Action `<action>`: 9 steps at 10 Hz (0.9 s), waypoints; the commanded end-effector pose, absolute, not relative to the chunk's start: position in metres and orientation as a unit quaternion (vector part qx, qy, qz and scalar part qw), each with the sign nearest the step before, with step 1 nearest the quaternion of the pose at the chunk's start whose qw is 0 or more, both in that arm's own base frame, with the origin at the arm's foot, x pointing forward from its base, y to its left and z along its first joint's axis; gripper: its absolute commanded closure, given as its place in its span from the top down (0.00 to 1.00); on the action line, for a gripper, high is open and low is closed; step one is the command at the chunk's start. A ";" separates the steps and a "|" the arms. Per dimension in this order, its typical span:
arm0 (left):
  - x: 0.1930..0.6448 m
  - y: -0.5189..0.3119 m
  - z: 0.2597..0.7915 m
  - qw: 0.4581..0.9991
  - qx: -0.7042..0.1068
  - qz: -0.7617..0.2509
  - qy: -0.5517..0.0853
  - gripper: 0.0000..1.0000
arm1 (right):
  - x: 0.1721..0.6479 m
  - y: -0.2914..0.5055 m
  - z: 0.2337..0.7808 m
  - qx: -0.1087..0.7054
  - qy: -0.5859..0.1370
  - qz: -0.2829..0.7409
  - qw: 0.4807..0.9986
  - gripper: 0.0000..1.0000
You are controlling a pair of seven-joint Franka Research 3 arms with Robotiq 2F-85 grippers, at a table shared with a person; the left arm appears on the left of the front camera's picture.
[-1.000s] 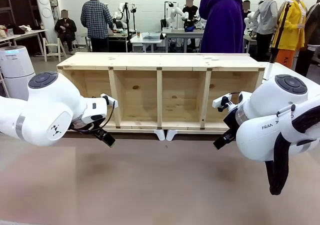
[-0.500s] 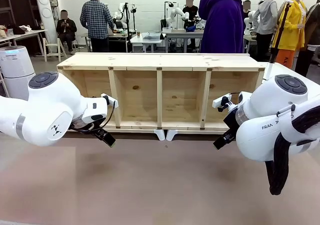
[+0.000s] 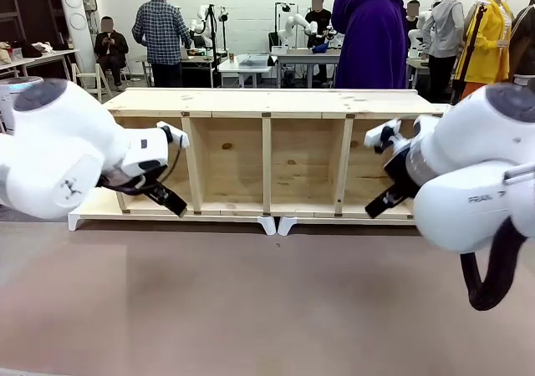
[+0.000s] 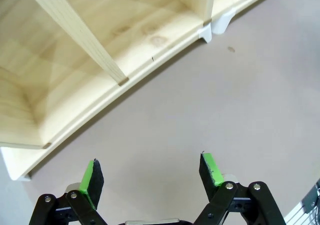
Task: Perform cable management.
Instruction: When the cord part of the Power Cable appears at the lower middle area of the table and stops, grasp the cord part of the Power Cable.
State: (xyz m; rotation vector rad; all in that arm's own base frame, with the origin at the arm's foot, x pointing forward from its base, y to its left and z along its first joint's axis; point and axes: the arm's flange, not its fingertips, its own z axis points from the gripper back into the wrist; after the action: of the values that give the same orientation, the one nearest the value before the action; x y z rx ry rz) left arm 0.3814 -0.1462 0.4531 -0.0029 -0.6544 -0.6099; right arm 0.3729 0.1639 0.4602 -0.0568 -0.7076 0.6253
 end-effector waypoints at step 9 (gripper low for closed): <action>0.145 -0.049 0.463 0.899 0.053 -0.146 -0.410 1.00 | 0.166 0.084 0.510 -0.095 -0.438 0.128 0.885 1.00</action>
State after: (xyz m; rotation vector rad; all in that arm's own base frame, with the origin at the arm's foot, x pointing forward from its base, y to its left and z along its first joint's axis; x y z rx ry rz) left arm 0.2011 -0.0890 0.6342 0.1117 -0.8421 -0.3390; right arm 0.2040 0.1234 0.6230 -0.2107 -0.9007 0.3019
